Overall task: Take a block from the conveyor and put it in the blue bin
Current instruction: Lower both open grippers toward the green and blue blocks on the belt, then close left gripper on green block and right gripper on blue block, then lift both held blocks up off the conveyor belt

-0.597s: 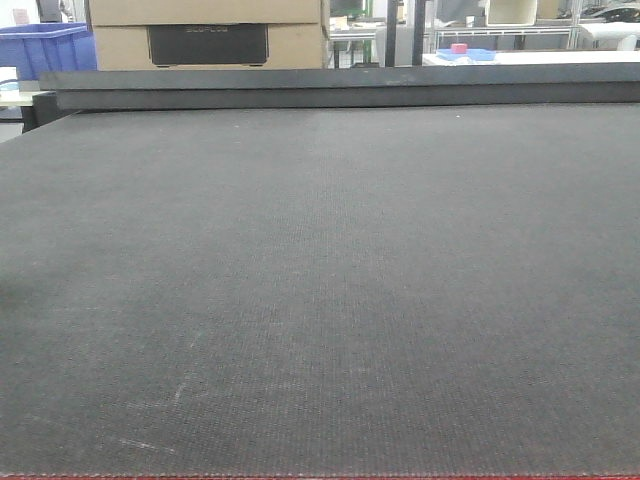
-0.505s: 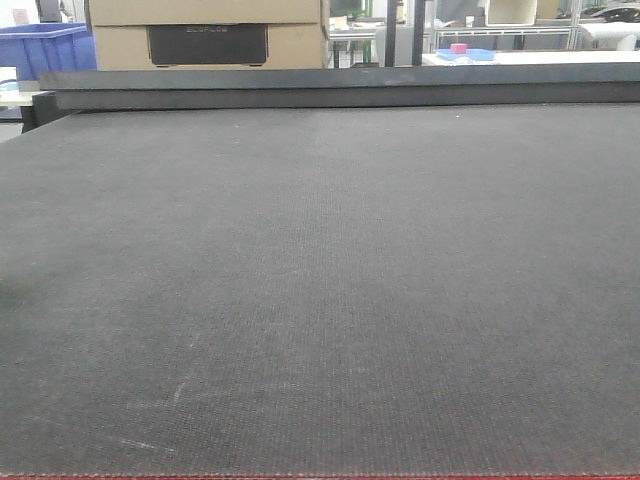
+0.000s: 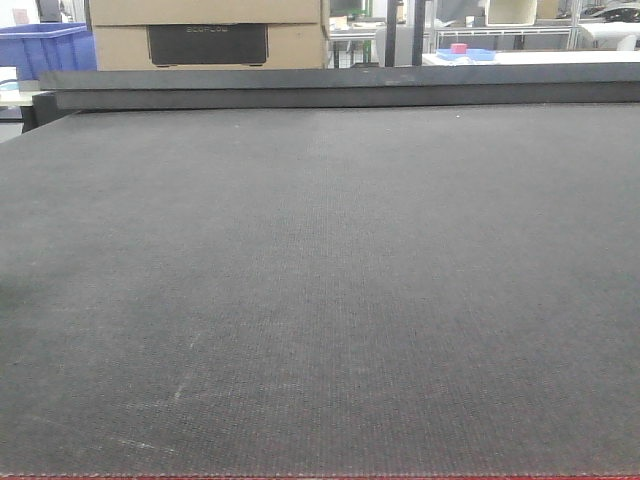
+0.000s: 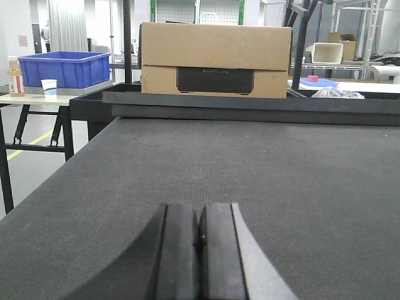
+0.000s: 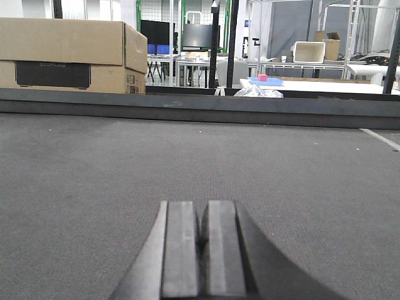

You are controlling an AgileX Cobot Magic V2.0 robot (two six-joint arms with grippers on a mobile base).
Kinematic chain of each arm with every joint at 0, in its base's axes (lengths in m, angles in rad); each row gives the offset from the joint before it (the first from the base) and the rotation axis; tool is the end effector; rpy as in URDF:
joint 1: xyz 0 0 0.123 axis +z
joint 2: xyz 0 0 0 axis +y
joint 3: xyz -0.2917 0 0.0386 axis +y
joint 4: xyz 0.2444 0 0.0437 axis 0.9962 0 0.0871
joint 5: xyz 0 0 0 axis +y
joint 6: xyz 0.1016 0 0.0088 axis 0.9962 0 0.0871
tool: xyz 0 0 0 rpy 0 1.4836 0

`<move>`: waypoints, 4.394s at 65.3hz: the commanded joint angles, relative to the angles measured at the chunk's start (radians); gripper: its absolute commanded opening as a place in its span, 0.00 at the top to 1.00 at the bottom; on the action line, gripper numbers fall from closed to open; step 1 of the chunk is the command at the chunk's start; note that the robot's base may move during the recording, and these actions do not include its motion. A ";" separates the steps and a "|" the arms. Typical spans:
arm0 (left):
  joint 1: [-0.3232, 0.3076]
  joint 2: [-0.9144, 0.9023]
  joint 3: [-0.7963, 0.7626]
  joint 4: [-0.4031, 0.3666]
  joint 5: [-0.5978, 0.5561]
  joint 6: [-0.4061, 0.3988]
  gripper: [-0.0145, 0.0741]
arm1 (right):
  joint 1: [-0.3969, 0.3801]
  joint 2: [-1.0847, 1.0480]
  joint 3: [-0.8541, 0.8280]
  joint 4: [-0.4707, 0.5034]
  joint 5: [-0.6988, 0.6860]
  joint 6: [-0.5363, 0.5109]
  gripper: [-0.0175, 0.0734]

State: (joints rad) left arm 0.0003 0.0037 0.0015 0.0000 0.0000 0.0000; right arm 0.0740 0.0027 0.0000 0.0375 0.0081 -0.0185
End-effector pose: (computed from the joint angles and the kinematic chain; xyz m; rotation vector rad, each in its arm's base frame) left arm 0.0547 0.0000 0.2134 -0.0002 1.4888 0.0002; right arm 0.0545 0.0041 0.2131 -0.0413 1.4943 0.0752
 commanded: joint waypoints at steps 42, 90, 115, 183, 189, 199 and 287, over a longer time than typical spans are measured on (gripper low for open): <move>0.005 0.121 -0.465 -0.118 0.503 0.000 0.96 | -0.006 0.098 -0.395 0.002 0.250 0.000 0.99; 0.005 1.016 -0.925 -0.122 0.993 0.000 0.96 | -0.006 1.043 -0.876 0.014 1.032 0.000 0.99; 0.005 1.170 -0.925 -0.166 0.984 0.000 0.96 | -0.006 1.377 -1.007 0.015 1.001 0.070 0.52; 0.005 1.196 -1.032 0.048 1.079 -0.246 0.96 | -0.007 1.506 -1.087 0.023 0.912 0.105 0.98; 0.000 1.238 -1.065 0.043 1.103 -0.246 0.96 | -0.007 1.463 -1.097 0.023 0.914 0.105 0.98; -0.018 1.329 -1.104 0.053 1.101 -0.246 0.95 | -0.007 1.420 -1.097 0.023 0.914 0.105 0.98; -0.177 1.495 -1.094 0.090 0.921 -0.125 0.96 | -0.004 1.212 -1.031 0.025 0.813 0.035 0.98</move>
State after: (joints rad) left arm -0.1518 1.5805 -1.1088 0.1092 0.9458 -0.1941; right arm 0.0740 1.2748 -1.0711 0.0703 0.9096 0.0429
